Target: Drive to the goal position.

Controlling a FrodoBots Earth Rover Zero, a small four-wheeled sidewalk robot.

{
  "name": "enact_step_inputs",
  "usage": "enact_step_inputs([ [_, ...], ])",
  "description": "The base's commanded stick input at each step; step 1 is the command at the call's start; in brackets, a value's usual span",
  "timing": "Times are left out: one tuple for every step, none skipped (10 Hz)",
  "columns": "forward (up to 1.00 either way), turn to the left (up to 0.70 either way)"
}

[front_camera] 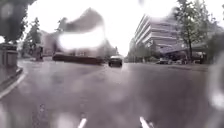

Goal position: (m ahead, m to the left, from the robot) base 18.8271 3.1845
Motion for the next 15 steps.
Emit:
enact_step_inputs([
  [0.7, 0.12],
  [0.7, 0.0],
  [0.7, 0.0],
  [0.7, 0.0],
  [0.7, 0.0],
  [0.7, 0.0],
  [0.7, 0.0],
  [0.7, 0.0],
  [0.7, 0.0],
  [0.7, 0.0],
  [0.7, 0.0],
  [0.7, 0.0],
  [0.7, 0.0],
  [0.7, 0.0],
  [0.7, 0.0],
])
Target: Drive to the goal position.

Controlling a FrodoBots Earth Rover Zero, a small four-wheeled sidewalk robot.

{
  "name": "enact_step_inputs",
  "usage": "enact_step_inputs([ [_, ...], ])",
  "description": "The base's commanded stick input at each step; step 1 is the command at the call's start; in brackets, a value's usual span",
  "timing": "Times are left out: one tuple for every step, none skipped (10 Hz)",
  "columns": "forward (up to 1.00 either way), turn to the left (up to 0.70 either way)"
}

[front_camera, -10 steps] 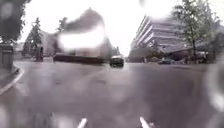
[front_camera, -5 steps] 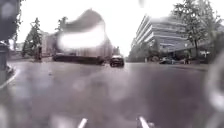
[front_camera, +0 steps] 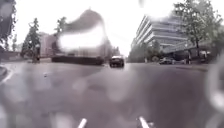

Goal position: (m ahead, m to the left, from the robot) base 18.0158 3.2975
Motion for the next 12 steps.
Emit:
enact_step_inputs([
  [0.7, 0.0],
  [0.7, 0.0],
  [0.7, 0.0],
  [0.7, 0.0],
  [0.7, 0.0],
  [0.7, 0.0],
  [0.7, 0.0],
  [0.7, 0.0],
  [0.7, 0.0],
  [0.7, 0.0],
  [0.7, 0.0],
  [0.7, 0.0],
])
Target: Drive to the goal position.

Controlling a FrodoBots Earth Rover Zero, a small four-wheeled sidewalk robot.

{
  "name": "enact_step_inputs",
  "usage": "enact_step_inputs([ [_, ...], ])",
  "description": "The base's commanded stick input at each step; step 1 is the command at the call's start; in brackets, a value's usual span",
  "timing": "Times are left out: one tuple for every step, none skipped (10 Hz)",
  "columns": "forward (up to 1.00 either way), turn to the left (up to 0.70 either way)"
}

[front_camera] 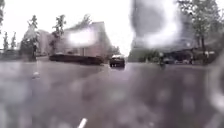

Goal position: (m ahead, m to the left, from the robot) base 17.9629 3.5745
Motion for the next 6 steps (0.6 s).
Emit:
enact_step_inputs([
  [0.7, 0.0],
  [0.7, 0.0],
  [0.7, 0.07],
  [0.7, 0.14],
  [0.7, 0.14],
  [0.7, 0.14],
])
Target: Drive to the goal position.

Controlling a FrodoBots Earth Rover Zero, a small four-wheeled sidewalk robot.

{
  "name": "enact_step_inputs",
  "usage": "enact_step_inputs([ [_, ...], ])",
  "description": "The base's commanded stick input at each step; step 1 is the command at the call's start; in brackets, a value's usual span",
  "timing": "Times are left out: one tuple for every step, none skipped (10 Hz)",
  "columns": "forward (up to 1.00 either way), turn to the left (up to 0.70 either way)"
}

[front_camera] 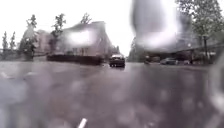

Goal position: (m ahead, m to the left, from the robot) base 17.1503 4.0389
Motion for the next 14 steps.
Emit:
enact_step_inputs([
  [0.7, 0.0],
  [0.7, 0.0],
  [0.7, 0.0],
  [0.7, 0.0],
  [0.7, 0.0],
  [0.7, 0.0],
  [0.7, 0.0],
  [0.7, 0.0],
  [0.7, 0.0],
  [0.7, 0.0],
  [0.7, 0.0],
  [0.7, 0.0],
  [0.7, 0.0],
  [0.7, 0.04],
])
